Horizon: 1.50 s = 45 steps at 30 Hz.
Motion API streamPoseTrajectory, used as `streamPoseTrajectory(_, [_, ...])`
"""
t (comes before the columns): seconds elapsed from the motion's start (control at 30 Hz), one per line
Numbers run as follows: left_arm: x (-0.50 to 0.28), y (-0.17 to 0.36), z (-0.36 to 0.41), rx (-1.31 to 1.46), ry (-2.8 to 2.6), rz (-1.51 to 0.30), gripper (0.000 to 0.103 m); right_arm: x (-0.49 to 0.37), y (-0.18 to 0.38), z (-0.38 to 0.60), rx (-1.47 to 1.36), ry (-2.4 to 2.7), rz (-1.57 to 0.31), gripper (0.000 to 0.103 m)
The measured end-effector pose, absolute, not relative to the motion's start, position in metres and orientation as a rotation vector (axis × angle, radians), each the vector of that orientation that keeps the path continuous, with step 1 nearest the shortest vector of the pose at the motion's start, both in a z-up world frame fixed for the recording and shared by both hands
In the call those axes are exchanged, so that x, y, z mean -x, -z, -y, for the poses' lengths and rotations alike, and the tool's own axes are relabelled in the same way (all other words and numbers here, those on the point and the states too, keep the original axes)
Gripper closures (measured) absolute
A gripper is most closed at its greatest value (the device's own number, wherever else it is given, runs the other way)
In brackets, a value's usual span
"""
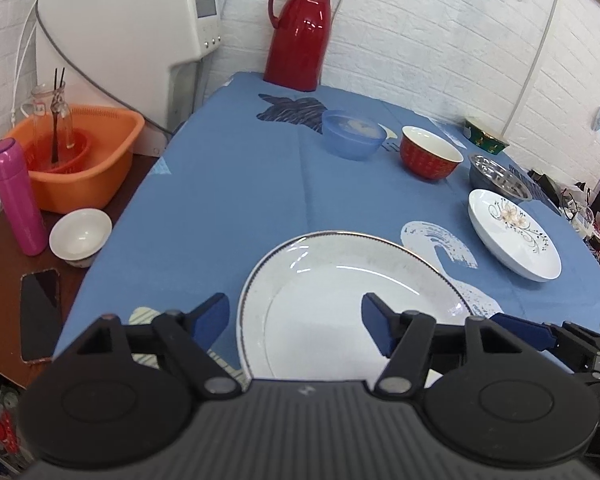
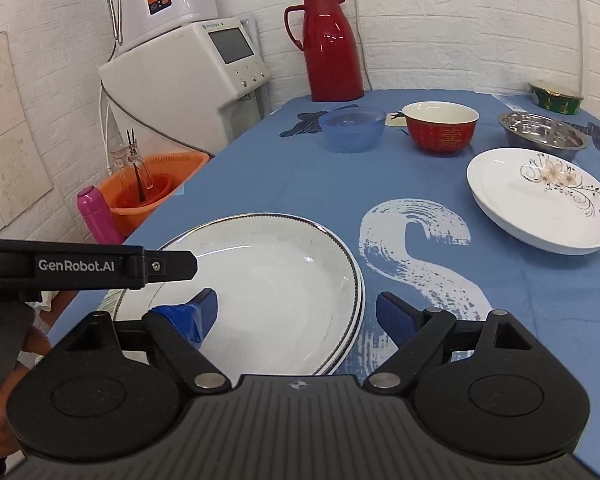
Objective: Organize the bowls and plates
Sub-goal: 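Grasp the rim of the floral white plate with both tools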
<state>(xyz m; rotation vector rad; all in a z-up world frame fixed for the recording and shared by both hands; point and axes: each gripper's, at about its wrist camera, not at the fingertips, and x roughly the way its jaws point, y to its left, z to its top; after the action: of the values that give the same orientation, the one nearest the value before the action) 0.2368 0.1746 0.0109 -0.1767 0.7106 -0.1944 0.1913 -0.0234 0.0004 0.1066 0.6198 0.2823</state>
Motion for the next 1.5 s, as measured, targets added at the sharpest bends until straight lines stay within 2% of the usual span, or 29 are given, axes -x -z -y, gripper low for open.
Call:
streamPoseTrajectory(0.43, [-0.235,-0.025,-0.144,0.122,0.228,-0.695,0.035,-0.181,-0.003,0.090,-0.321,-0.205,-0.613,0.029])
streamPoseTrajectory(0.67, [-0.247,-0.033,-0.112,0.076,0.258,-0.688,0.032,-0.184,-0.005,0.146,-0.361,0.039,-0.648,0.029])
streamPoseTrajectory(0.8, [-0.262,-0.037,-0.090,0.060,0.283,-0.707,0.032,-0.183,-0.005,0.185,-0.409,0.012,-0.582,0.029])
streamPoseTrajectory(1.17, [-0.359,-0.047,-0.016,0.106,0.392,-0.842,0.032,-0.254,-0.022,0.255,-0.391,-0.015,-0.549,0.029])
streamPoseTrajectory(1.5, [-0.441,-0.007,0.056,0.116,0.475,-1.084,0.032,-0.320,0.004,0.271,-0.306,0.020,-0.671,0.029])
